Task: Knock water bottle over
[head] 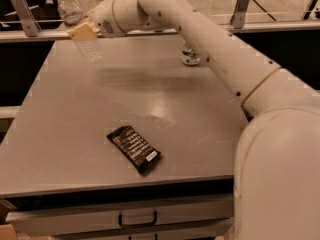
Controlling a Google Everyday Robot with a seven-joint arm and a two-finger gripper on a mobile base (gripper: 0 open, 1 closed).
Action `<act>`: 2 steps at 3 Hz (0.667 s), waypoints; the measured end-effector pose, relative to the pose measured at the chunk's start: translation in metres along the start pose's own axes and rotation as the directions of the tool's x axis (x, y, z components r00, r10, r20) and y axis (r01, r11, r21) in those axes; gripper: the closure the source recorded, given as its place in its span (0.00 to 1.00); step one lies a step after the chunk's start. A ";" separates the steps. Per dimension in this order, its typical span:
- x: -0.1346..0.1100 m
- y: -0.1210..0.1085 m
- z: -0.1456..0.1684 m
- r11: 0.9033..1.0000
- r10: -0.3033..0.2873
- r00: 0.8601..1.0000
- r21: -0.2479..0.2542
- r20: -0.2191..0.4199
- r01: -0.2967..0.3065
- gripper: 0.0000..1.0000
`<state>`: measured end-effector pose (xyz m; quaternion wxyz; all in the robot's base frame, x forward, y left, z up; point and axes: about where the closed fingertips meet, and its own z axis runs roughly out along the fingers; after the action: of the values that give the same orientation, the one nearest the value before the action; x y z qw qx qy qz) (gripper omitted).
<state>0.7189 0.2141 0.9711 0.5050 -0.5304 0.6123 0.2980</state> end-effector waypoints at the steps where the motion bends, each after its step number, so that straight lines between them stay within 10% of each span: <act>1: 0.015 0.000 -0.049 0.998 -0.057 0.983 -0.004 -0.175 0.057 1.00; 2: 0.043 -0.003 -0.098 0.997 -0.071 0.923 -0.010 -0.378 0.073 1.00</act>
Offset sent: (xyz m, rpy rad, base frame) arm -0.0414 -0.1897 -0.0194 -0.6692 0.1032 -0.0865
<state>0.6956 0.1096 0.9619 0.3895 -0.5989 0.6787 0.1701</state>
